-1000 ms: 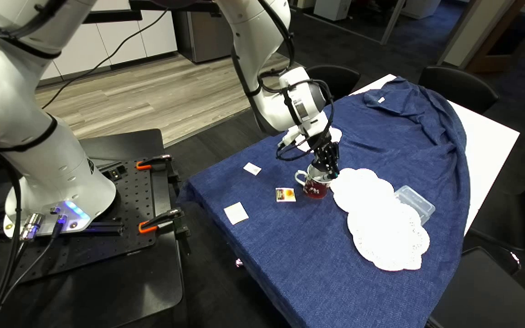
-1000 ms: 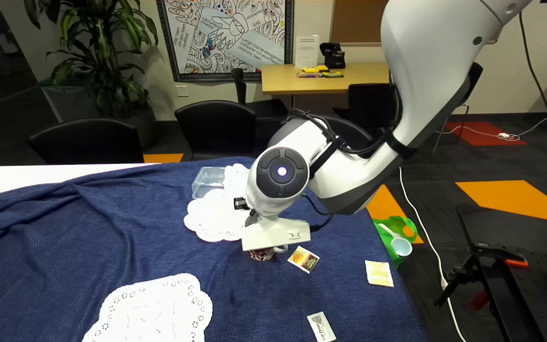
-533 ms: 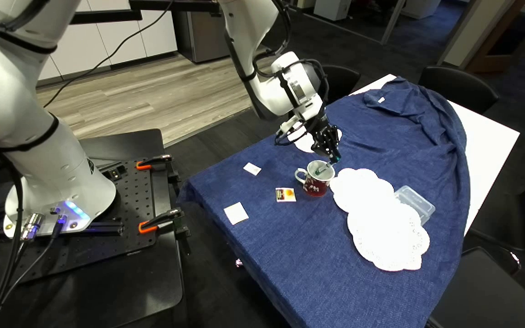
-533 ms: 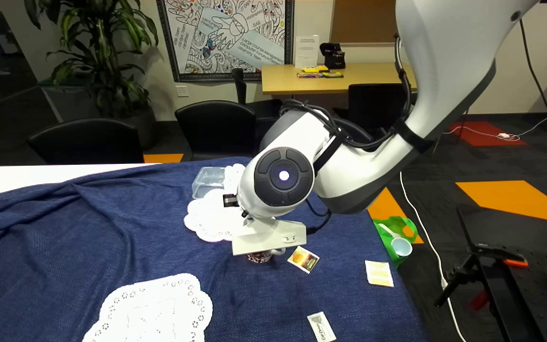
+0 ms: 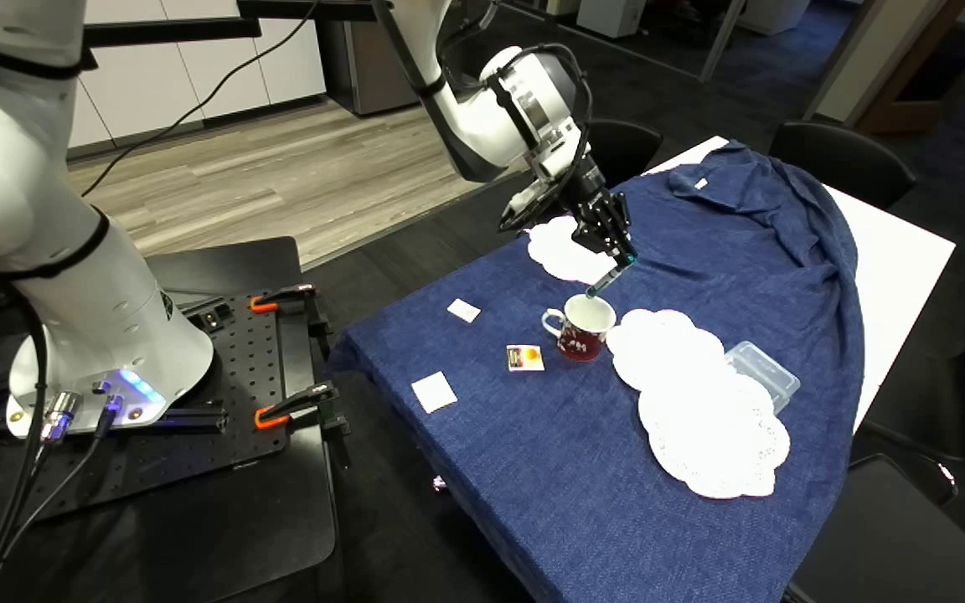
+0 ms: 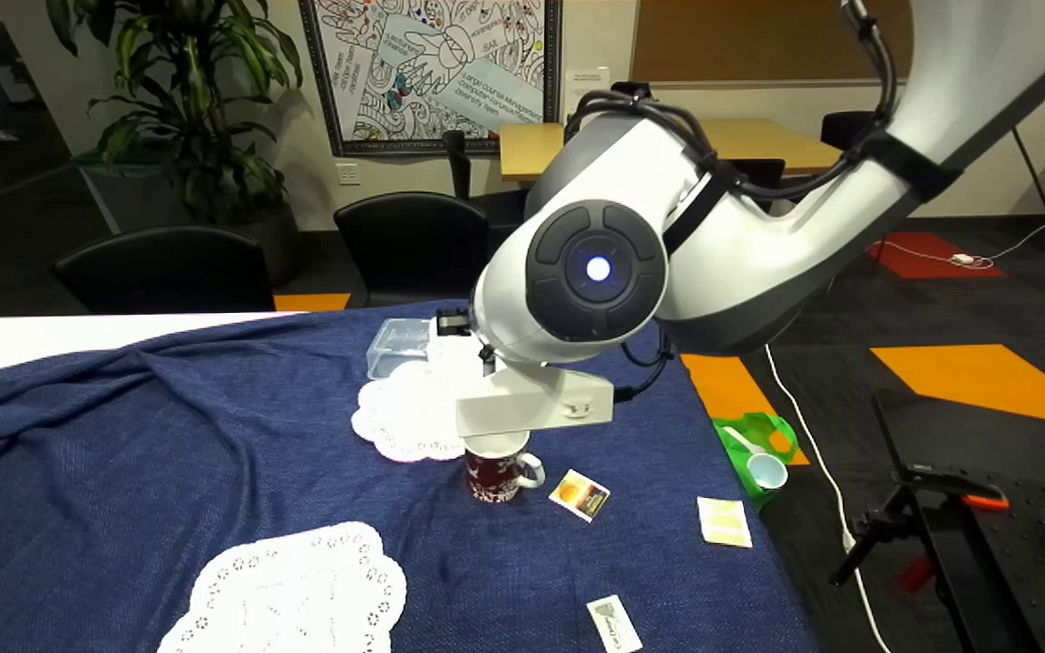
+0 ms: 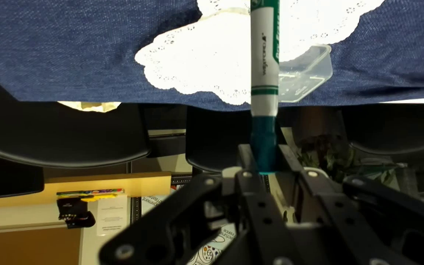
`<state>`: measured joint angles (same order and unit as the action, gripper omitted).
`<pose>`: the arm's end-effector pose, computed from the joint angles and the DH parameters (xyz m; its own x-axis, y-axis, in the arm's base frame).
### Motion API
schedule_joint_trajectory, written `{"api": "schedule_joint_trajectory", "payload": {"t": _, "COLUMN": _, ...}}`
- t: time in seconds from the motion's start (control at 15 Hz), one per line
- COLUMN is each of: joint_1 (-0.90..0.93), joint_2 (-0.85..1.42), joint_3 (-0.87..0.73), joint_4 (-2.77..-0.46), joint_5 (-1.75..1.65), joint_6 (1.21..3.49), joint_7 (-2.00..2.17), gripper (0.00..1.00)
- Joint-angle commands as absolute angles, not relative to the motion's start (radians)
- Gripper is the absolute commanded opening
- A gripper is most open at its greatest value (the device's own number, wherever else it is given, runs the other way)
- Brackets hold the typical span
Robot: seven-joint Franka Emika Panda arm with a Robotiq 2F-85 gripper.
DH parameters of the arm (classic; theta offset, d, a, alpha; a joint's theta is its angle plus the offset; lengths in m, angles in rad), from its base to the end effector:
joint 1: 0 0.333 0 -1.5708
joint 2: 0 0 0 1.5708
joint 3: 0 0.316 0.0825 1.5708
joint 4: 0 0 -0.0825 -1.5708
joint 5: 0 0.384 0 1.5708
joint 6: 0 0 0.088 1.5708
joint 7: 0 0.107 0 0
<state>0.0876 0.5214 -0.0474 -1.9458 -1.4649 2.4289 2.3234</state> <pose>0.6190 0.0225 0.2095 0.2711 -0.5611 0.7821 -0.8513 -0.5190 -0.0772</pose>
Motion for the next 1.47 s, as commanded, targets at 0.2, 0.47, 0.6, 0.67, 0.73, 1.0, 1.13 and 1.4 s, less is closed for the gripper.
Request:
{"api": "schedule_joint_trajectory", "payload": {"t": 0.2, "joint_1": 0.027, "joint_2": 0.318, "joint_3": -0.037, "joint_4": -2.130, "joint_5": -1.469, "joint_6": 2.417, "joint_7": 2.268, "gripper": 0.05}}
{"api": "schedule_joint_trajectory", "payload": {"t": 0.47, "joint_1": -0.047, "joint_2": 0.244, "joint_3": -0.053, "joint_4": -2.203, "joint_5": -1.473, "joint_6": 2.520, "joint_7": 2.156, "gripper": 0.05}}
{"api": "schedule_joint_trajectory", "payload": {"t": 0.6, "joint_1": -0.097, "joint_2": 0.224, "joint_3": -0.068, "joint_4": -2.228, "joint_5": -1.475, "joint_6": 2.635, "joint_7": 2.087, "gripper": 0.05}}
{"api": "schedule_joint_trajectory", "payload": {"t": 0.67, "joint_1": -0.126, "joint_2": 0.222, "joint_3": -0.079, "joint_4": -2.235, "joint_5": -1.477, "joint_6": 2.715, "joint_7": 2.040, "gripper": 0.05}}
{"api": "schedule_joint_trajectory", "payload": {"t": 0.73, "joint_1": -0.150, "joint_2": 0.221, "joint_3": -0.088, "joint_4": -2.244, "joint_5": -1.459, "joint_6": 2.786, "joint_7": 1.979, "gripper": 0.05}}
{"api": "schedule_joint_trajectory", "payload": {"t": 1.0, "joint_1": -0.238, "joint_2": 0.251, "joint_3": -0.109, "joint_4": -2.272, "joint_5": -1.327, "joint_6": 2.936, "joint_7": 1.759, "gripper": 0.05}}
{"api": "schedule_joint_trajectory", "payload": {"t": 1.13, "joint_1": -0.223, "joint_2": 0.262, "joint_3": -0.109, "joint_4": -2.246, "joint_5": -1.378, "joint_6": 2.900, "joint_7": 1.827, "gripper": 0.20}}
{"api": "schedule_joint_trajectory", "payload": {"t": 1.4, "joint_1": -0.216, "joint_2": 0.265, "joint_3": -0.107, "joint_4": -2.245, "joint_5": -1.379, "joint_6": 2.899, "joint_7": 1.831, "gripper": 0.20}}
